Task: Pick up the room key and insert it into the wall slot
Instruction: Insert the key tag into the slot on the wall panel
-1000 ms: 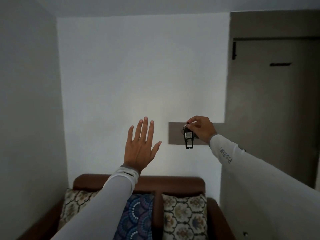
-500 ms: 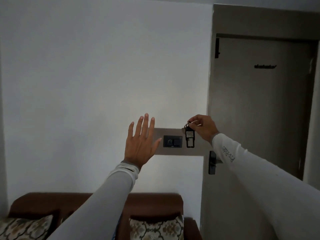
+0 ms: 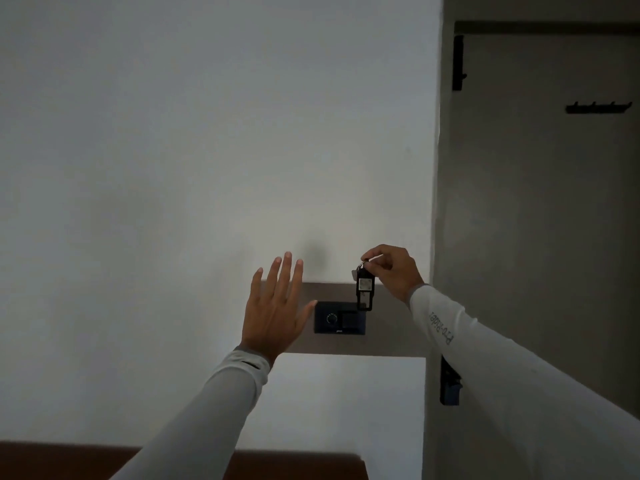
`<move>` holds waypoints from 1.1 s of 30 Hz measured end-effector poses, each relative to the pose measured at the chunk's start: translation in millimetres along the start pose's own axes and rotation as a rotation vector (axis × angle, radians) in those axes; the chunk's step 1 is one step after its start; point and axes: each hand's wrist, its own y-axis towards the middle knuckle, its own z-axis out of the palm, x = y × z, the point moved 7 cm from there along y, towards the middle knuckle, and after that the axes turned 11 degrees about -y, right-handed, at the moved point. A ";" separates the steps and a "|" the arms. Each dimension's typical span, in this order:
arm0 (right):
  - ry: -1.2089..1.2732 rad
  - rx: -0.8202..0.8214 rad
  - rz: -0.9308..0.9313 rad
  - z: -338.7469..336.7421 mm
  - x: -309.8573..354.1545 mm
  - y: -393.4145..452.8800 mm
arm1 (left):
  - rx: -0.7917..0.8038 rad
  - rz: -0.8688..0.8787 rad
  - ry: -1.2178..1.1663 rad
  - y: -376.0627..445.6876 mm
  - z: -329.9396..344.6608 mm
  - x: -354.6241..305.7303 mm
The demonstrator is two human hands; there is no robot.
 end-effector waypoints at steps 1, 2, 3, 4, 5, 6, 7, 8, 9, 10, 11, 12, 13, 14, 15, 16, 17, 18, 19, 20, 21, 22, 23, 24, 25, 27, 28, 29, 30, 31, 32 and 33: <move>0.001 0.011 -0.008 7.6 -11.4 13.1 | 0.001 -0.012 0.005 5.4 14.1 3.1; 0.004 0.018 -0.014 14.5 -22.7 26.4 | -0.002 -0.023 0.008 10.9 27.9 6.1; 0.012 0.024 -0.017 21.4 -33.9 40.0 | -0.003 -0.032 0.008 16.7 41.9 8.9; 0.021 0.030 -0.017 28.8 -45.7 53.2 | -0.001 -0.040 0.005 22.5 56.2 11.9; 0.025 0.039 -0.017 36.9 -57.1 66.3 | 0.002 -0.049 0.003 28.3 70.5 15.5; 0.024 0.049 -0.016 45.8 -68.2 78.2 | 0.006 -0.056 0.006 33.5 84.9 19.5; 0.021 0.056 -0.016 55.1 -79.4 88.4 | 0.016 -0.059 0.012 37.8 99.7 23.9; 0.018 0.056 -0.022 64.3 -89.9 97.1 | 0.029 -0.057 0.018 41.0 114.3 28.2; 0.017 0.049 -0.032 72.8 -99.6 104.1 | 0.040 -0.049 0.024 44.5 128.1 31.8; 0.018 0.044 -0.038 81.0 -109.0 109.3 | 0.050 -0.038 0.028 48.4 141.5 34.4; 0.018 0.043 -0.042 89.1 -118.3 112.9 | 0.062 -0.028 0.026 52.3 154.7 35.8; 0.017 0.046 -0.045 97.1 -127.0 115.5 | 0.071 -0.018 0.022 56.1 167.5 36.4; 0.019 0.048 -0.050 104.2 -134.7 118.2 | 0.075 -0.011 0.020 59.7 179.4 36.3; 0.024 0.044 -0.054 109.6 -141.6 120.8 | 0.075 -0.005 0.018 63.0 190.1 35.8; 0.030 0.035 -0.059 113.0 -147.8 123.6 | 0.074 -0.001 0.016 66.6 200.1 34.9; 0.032 0.022 -0.065 115.1 -153.3 126.8 | 0.070 0.002 0.012 69.9 208.9 33.9; 0.031 0.010 -0.070 116.5 -158.7 129.7 | 0.067 0.002 0.005 71.8 216.7 33.1; 0.031 0.005 -0.074 118.5 -163.9 131.7 | 0.064 0.003 -0.001 71.6 223.7 32.4; 0.032 0.002 -0.075 120.6 -168.7 132.7 | 0.062 0.005 -0.007 69.7 230.1 32.0; 0.033 -0.005 -0.075 122.4 -172.8 133.5 | 0.057 0.010 -0.011 67.0 236.0 32.2; 0.034 -0.013 -0.076 124.5 -175.9 134.4 | 0.050 0.018 -0.014 64.7 241.3 32.9; 0.038 -0.017 -0.079 126.9 -177.9 135.7 | 0.042 0.024 -0.018 63.2 245.8 34.3; 0.042 -0.016 -0.083 129.5 -178.9 137.4 | 0.034 0.028 -0.021 62.6 249.4 36.5; 0.044 -0.014 -0.089 132.0 -178.8 139.2 | 0.023 0.027 -0.024 62.9 252.1 39.5; 0.046 -0.013 -0.093 134.1 -177.8 141.0 | 0.014 0.023 -0.026 63.7 254.1 43.0; 0.051 -0.012 -0.105 137.1 -175.0 144.2 | 0.006 0.009 -0.027 66.7 257.3 49.2; 0.046 -0.011 -0.113 138.8 -173.9 145.5 | 0.005 0.005 -0.029 68.6 258.6 51.2; 0.034 -0.010 -0.123 140.3 -173.2 146.0 | 0.003 0.001 -0.032 70.2 259.9 52.7; 0.017 -0.011 -0.132 141.5 -173.0 146.0 | 0.002 -0.001 -0.034 71.3 261.4 53.7; 0.004 -0.016 -0.140 141.6 -173.0 145.9 | 0.000 -0.001 -0.037 71.9 262.9 54.1; -0.005 -0.024 -0.147 140.2 -173.3 145.5 | -0.003 -0.003 -0.038 72.0 264.2 54.1; -0.014 -0.033 -0.151 137.8 -173.7 145.3 | -0.006 -0.007 -0.040 71.7 265.3 53.8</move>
